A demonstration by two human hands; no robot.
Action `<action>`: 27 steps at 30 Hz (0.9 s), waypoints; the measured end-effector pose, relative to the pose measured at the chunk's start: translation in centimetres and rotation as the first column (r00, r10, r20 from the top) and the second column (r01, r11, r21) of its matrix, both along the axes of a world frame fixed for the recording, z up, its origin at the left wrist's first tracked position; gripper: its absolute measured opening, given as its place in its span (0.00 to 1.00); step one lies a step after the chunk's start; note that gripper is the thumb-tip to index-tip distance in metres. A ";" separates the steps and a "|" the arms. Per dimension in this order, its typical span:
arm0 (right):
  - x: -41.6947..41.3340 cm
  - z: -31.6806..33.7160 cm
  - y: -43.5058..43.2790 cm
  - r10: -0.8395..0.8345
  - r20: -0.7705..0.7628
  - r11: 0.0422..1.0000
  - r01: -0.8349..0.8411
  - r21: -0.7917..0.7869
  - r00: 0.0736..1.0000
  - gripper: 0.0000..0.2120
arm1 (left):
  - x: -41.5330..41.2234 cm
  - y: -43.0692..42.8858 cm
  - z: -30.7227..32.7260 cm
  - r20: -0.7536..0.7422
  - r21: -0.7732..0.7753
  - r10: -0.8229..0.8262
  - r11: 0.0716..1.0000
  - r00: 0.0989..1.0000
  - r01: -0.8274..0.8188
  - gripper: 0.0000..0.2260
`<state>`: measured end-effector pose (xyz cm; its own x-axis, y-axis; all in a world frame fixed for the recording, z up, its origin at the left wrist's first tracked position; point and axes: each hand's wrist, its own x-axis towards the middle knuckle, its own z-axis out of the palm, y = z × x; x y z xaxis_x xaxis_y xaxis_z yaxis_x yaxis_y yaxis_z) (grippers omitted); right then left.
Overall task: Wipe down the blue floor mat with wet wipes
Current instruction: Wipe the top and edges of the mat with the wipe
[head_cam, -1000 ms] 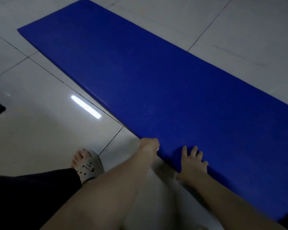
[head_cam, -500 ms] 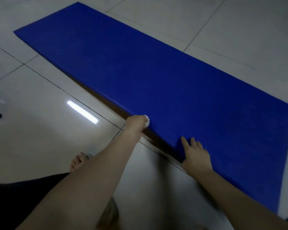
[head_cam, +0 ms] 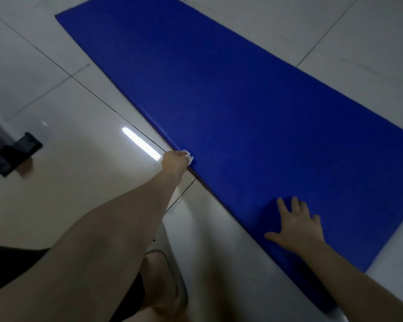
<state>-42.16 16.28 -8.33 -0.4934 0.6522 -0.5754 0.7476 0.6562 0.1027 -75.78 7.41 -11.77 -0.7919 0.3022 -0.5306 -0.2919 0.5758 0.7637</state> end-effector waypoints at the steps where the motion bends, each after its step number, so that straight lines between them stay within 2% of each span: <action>1: 0.5 -0.1 0.3 -0.029 0.027 1.000 0.029 0.000 0.999 0.56 | 0.3 0.1 -0.8 -0.080 -0.061 -0.033 0.998 0.996 0.028 0.12; 3: 0.6 -0.2 0.5 -0.056 0.043 0.998 0.057 -0.013 0.997 0.57 | 1.2 0.0 -1.7 -0.294 -0.244 -0.119 0.969 0.948 0.046 0.09; 5: 0.2 -0.3 0.4 -0.071 0.043 0.997 0.072 -0.030 0.997 0.58 | 1.7 0.0 -2.3 -0.414 -0.345 -0.238 0.934 0.879 0.091 0.09; 10: -1.0 0.2 0.4 -0.058 0.072 0.998 0.058 0.000 0.996 0.59 | 4.2 -0.8 -2.7 -0.458 -0.369 -0.397 0.899 0.795 0.237 0.07; 14: -2.3 0.8 0.5 -0.043 0.138 0.999 0.040 0.024 0.990 0.60 | 9.9 -2.3 -2.6 -0.455 -0.304 -0.511 0.859 0.729 0.412 0.06; 16: -2.8 0.9 0.6 -0.042 0.148 0.999 0.040 0.021 0.988 0.60 | 12.9 -3.0 -2.8 -0.436 -0.309 -0.635 0.771 0.638 0.557 0.06; 18: -3.1 1.1 0.6 -0.039 0.151 0.999 0.036 0.023 0.988 0.60 | 14.9 -3.3 -3.0 -0.430 -0.337 -0.753 0.645 0.497 0.686 0.05; 20: -3.4 1.3 0.5 -0.034 0.163 0.999 0.032 0.013 0.986 0.60 | 14.8 -3.1 -3.0 -0.435 -0.392 -0.823 0.538 0.365 0.746 0.04; 22: -3.7 1.4 0.5 -0.035 0.173 0.999 0.034 0.006 0.984 0.59 | 13.0 -2.3 -2.9 -0.443 -0.450 -0.854 0.474 0.271 0.757 0.05; 23: -3.8 1.5 0.6 -0.034 0.175 0.999 0.034 0.005 0.984 0.58 | 11.8 -1.8 -2.9 -0.461 -0.466 -0.846 0.487 0.267 0.738 0.05; 24: -3.9 1.6 0.6 -0.033 0.174 0.999 0.033 0.003 0.984 0.57 | 10.4 -1.3 -2.8 -0.482 -0.466 -0.818 0.543 0.314 0.698 0.05; 26: -4.1 1.7 0.7 -0.030 0.172 1.000 0.031 -0.003 0.985 0.55 | 7.3 0.2 -2.5 -0.542 -0.455 -0.700 0.710 0.465 0.538 0.04; 27: -4.1 1.8 0.8 -0.029 0.173 0.999 0.031 -0.010 0.985 0.55 | 5.5 0.9 -2.4 -0.558 -0.464 -0.649 0.761 0.517 0.454 0.05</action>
